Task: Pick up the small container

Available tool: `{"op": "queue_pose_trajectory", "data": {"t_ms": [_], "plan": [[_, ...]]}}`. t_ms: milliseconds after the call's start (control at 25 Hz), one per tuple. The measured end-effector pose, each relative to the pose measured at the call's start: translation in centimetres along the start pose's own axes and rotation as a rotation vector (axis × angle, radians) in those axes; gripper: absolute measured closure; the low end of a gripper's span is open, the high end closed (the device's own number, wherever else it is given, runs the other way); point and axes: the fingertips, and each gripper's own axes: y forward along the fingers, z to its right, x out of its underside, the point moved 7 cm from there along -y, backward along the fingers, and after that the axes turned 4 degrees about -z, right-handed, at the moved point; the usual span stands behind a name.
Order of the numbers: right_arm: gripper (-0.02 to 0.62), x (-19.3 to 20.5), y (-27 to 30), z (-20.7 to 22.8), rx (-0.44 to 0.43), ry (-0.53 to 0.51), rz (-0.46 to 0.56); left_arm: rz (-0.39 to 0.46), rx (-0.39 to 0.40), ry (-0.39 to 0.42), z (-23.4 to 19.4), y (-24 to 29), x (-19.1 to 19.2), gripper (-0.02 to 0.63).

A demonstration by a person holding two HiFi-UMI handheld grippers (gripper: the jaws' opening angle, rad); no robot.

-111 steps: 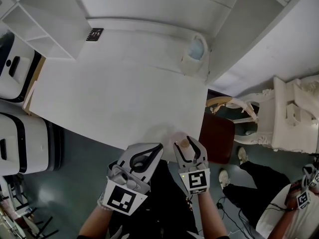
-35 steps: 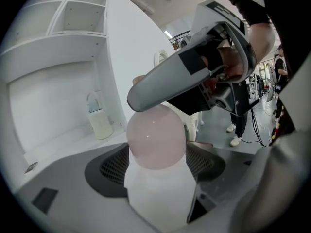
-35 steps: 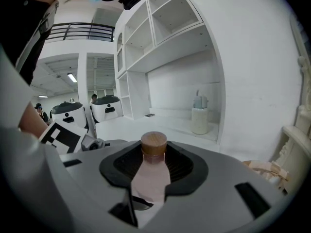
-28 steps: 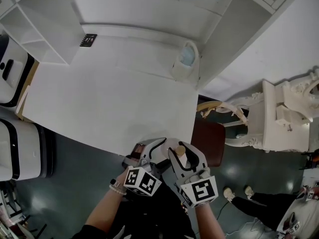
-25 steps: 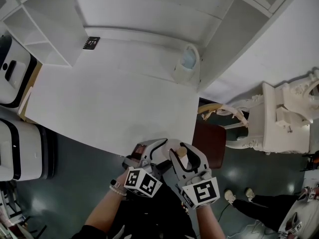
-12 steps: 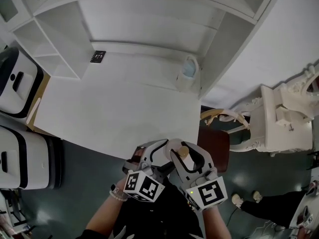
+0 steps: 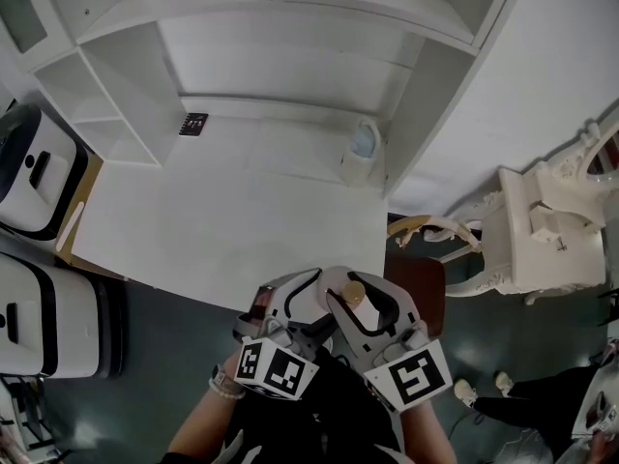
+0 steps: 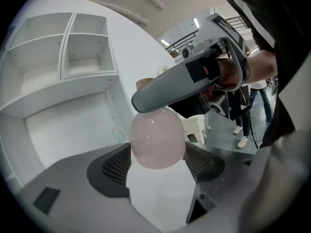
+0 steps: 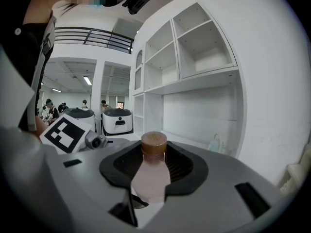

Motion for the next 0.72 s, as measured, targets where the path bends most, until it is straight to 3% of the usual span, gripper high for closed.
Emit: {"op": "queue_pose_trajectory", "data": {"t_ms": [720], "plan": [[0.451, -2.9, -0.5, -0.8, 0.016, -0.062, 0.024, 0.029, -0.005, 0.004, -1.5, -1.7, -2.1, 0.261]]}}
